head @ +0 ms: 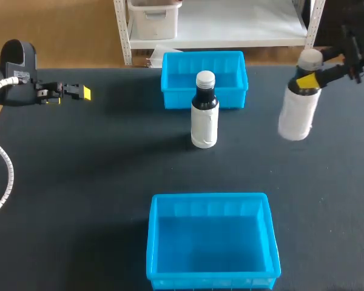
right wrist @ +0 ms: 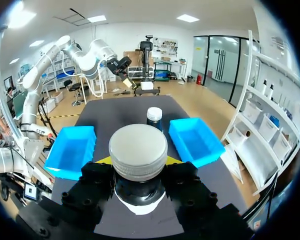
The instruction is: Pick up the bottle, and place it in the far bin if it is heavy, or in the near bin if it is light.
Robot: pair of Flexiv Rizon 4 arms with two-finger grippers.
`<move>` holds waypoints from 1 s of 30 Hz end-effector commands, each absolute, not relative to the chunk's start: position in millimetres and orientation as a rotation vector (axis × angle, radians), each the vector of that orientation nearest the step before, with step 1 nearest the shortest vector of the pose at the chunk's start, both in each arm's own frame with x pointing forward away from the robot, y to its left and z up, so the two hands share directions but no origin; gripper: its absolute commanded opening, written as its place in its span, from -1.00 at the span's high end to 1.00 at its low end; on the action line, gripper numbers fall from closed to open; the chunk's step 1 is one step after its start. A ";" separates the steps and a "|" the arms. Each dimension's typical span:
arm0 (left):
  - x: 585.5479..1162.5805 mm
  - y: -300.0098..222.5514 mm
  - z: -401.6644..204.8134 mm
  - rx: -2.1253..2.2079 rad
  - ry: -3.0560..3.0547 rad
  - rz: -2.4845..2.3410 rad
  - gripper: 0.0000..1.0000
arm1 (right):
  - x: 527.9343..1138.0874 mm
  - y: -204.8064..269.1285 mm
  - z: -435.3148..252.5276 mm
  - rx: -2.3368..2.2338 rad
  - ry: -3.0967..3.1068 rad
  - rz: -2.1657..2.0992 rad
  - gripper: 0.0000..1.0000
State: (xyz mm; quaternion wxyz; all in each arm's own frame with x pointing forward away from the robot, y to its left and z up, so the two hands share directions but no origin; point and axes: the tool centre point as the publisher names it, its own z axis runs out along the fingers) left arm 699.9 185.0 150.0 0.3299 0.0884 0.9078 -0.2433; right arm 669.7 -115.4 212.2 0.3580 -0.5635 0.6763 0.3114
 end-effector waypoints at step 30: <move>699.9 185.0 150.0 0.231 2.374 -0.636 -1.00 | 780.9 -122.3 238.3 -1.509 1.747 0.824 1.00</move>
